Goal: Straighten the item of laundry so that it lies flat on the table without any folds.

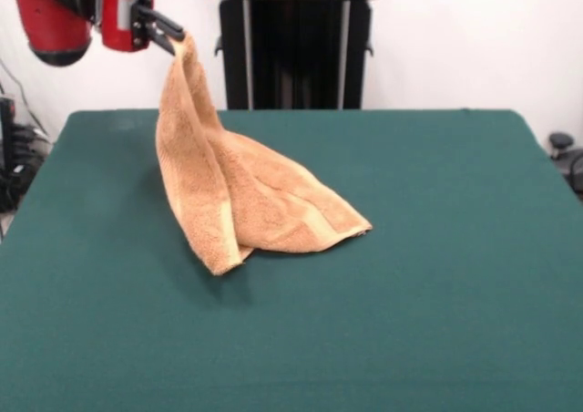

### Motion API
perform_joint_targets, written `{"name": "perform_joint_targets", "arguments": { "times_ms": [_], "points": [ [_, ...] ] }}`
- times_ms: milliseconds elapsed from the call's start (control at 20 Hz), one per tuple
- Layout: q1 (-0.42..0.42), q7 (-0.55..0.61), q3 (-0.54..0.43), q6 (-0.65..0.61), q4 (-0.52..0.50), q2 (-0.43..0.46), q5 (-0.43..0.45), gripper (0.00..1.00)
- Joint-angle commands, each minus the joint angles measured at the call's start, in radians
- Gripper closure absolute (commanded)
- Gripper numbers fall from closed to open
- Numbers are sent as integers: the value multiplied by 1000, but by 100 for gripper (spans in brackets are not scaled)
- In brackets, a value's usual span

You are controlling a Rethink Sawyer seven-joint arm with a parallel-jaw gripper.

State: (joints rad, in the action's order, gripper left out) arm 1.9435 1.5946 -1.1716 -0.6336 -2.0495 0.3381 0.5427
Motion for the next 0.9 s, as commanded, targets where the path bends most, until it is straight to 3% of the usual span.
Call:
{"name": "perform_joint_targets", "arguments": {
  "times_ms": [50,900],
  "points": [
    [-68,-356,75,-183,257,75,-41,100],
    [-106,-429,66,-337,390,82,-86,100]
  ]
}}
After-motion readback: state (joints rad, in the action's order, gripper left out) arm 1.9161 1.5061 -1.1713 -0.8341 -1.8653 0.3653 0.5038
